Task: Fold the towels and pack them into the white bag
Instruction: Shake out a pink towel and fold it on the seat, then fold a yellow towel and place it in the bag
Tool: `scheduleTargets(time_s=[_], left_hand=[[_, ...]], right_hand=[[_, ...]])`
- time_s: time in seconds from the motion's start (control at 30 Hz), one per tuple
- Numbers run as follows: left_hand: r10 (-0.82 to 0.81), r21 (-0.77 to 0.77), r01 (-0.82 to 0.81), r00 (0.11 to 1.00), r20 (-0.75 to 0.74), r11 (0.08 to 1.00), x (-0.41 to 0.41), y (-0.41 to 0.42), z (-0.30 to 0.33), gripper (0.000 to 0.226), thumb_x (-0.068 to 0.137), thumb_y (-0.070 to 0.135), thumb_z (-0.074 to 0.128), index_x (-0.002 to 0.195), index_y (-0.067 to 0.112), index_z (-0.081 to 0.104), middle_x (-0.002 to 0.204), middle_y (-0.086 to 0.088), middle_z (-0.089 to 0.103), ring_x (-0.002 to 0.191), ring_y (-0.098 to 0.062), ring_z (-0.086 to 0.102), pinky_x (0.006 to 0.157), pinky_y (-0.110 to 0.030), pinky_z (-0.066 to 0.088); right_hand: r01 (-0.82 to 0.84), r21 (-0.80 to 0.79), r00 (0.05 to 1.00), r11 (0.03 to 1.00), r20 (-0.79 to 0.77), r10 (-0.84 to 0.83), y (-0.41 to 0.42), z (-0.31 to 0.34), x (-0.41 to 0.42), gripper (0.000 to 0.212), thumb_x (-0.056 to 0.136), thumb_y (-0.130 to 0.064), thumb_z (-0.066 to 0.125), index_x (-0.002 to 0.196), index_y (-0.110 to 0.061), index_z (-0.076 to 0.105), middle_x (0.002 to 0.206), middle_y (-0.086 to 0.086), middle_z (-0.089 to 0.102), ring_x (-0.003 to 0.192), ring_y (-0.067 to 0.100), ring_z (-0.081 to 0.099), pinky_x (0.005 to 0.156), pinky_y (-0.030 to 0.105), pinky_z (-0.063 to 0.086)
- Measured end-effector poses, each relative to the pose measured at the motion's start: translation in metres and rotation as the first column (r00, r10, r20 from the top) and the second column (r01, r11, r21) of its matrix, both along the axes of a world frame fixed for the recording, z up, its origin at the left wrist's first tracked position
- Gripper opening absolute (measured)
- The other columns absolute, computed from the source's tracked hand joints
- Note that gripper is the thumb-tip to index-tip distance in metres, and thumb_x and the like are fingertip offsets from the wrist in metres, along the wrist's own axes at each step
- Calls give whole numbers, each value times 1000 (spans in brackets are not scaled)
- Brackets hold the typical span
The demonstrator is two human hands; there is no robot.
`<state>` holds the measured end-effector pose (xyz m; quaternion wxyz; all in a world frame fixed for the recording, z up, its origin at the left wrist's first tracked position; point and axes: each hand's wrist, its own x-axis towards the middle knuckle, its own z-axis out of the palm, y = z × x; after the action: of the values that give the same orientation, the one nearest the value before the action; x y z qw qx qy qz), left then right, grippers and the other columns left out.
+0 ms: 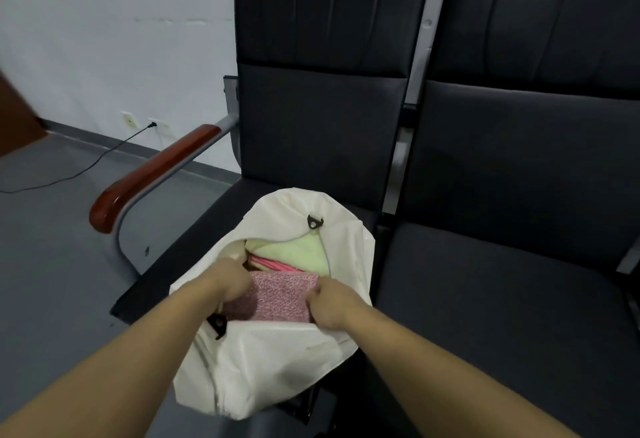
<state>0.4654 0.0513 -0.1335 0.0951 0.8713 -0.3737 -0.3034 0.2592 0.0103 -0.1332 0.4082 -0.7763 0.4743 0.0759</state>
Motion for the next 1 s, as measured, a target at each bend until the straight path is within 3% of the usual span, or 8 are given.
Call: scheduleTargets(time_s=[0.1,0.2,0.33,0.57,0.73,0.83,0.93,1.0], left_hand=[[-67,63,75,991,-113,995,-15,8,-11,34,96,18,64,127,5,66,132,-13,65,118,-26,61,102,-28,46],[-272,98,279,959,-78,955,-35,8,-21,61,102,34,57,157,20,34,164,-7,31,150,-25,31,122,-33,23],[-304,180,315,948,-91,932,-54,3,-47,67,104,54,40,161,44,5,167,-14,-18,155,-43,-7,125,-54,-2],[-258,-35,257,965,-45,966,-56,-18,-42,66,102,62,38,158,28,33,170,-15,-3,157,-31,-9,125,-45,-3],[-317,2,318,943,102,948,-62,-19,-40,69,101,65,33,162,35,17,165,-11,-28,150,-34,-31,121,-47,-15],[-290,-45,300,944,159,953,-62,-32,-27,65,103,61,34,161,34,22,170,-11,-13,155,-30,-17,124,-47,-3],[-247,-122,282,939,238,952,-74,-38,-8,56,102,61,36,140,27,60,144,-11,57,137,-27,48,110,-38,33],[-216,-213,258,955,203,942,-98,-41,6,57,100,63,37,132,25,65,135,-7,63,123,-27,59,105,-39,43]], right_hand=[[-30,43,998,999,57,28,8,-20,-8,35,107,-26,38,141,-15,45,136,9,58,122,31,57,97,31,42],[-19,33,997,999,76,16,10,-34,-14,48,108,-41,34,154,-34,23,139,9,59,125,31,56,107,39,42],[-51,-10,998,999,-49,50,-4,-49,-21,52,108,-48,20,149,-26,42,152,10,46,141,30,39,116,43,33],[200,-109,958,974,228,-172,-44,-30,-38,53,105,-55,26,152,-34,36,154,3,45,140,28,42,115,41,34],[215,-225,941,950,309,-140,-56,-6,-47,44,105,-51,30,132,-26,53,130,0,60,121,26,55,98,39,43],[208,-182,937,961,318,-143,-60,6,-63,48,105,-54,33,127,-22,61,119,2,67,111,23,61,98,38,47],[264,-102,903,959,375,-209,-65,11,-90,57,97,-67,33,109,-24,68,101,-2,74,92,18,69,91,45,55],[297,-197,915,934,339,-219,-65,18,-117,49,100,-63,33,120,-32,65,113,-7,71,101,14,67,94,41,53]])
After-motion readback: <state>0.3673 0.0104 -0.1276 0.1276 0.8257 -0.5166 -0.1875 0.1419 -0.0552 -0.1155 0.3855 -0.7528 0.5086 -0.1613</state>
